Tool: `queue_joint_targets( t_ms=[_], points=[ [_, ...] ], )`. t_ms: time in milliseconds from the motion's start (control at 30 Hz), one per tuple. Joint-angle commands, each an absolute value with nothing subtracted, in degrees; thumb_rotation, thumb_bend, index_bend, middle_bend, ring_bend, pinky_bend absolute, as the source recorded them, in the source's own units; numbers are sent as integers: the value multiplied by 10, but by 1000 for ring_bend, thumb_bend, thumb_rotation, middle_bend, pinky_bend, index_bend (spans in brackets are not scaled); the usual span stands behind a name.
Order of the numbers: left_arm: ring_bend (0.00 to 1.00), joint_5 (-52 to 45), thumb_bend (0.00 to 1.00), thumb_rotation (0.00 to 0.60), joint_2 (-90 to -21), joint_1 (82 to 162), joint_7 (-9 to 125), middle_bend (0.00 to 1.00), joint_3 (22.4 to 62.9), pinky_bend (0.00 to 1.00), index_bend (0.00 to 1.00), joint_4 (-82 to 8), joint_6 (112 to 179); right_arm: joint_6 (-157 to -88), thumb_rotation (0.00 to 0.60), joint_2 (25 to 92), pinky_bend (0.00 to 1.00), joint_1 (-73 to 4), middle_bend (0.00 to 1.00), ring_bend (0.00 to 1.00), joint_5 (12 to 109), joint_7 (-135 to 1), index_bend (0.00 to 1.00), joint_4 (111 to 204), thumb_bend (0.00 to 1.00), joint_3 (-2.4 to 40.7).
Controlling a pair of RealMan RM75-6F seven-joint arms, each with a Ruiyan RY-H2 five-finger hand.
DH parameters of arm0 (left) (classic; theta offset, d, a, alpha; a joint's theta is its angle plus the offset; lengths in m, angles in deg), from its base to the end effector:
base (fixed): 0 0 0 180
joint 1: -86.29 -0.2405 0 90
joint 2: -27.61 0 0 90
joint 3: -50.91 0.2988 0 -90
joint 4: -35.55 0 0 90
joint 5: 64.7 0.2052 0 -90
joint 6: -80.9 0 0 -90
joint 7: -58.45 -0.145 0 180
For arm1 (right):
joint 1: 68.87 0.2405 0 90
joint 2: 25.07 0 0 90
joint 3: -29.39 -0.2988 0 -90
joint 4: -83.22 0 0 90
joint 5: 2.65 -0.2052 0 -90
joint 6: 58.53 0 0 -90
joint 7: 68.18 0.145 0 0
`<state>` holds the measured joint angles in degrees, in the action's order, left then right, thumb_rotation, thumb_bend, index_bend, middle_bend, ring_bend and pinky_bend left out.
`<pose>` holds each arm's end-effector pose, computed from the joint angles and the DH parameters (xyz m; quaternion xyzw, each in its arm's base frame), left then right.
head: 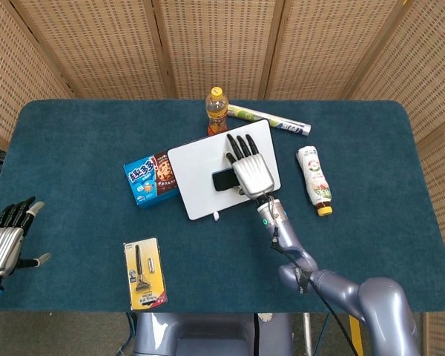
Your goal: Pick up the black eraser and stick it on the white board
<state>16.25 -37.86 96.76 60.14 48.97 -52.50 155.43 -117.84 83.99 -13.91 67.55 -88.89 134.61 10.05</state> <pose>-0.3651 0.2161 0.1604 -0.6218 -0.4292 -0.3372 0.5616 -0.1053 -0.4536 -0.0591 0.7097 -0.2358 0.4321 0.5039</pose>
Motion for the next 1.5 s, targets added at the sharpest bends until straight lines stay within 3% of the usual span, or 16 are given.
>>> queue_joint_targets(
  t_ms=[33,367,633,933,1133,1367,1500],
  points=[
    [0,163,126,600,-379,968,601,0,490,0,0,-525,1554,-1193,600,801,3,-167,0,0,647,-944,134,1416,105,98],
    [0,169,126,600,-384,967,588,0,492,0,0,-527,1561,-1257,600,695,0,-231,0,0,645,-1020,79,1577,105,118],
    [0,166,125,600,-386,960,571,0,489,0,0,-532,1578,-1354,600,587,0,-338,0,0,726,-951,78,1692,104,191],
    [0,183,125,600,-394,953,556,0,489,0,0,-538,1606,-1468,600,536,0,-459,0,0,786,-807,78,1656,92,255],
    [0,191,126,600,-411,953,541,0,491,0,0,-530,1613,-1546,600,543,0,-534,0,0,828,-739,79,1574,91,292],
    [0,197,127,600,-423,952,532,0,490,0,0,-524,1622,-1577,600,554,0,-587,0,0,838,-692,89,1509,92,304],
    [0,202,127,600,-426,949,534,0,488,0,0,-524,1631,-1580,600,545,0,-597,0,0,837,-689,89,1523,92,293]
  ],
)
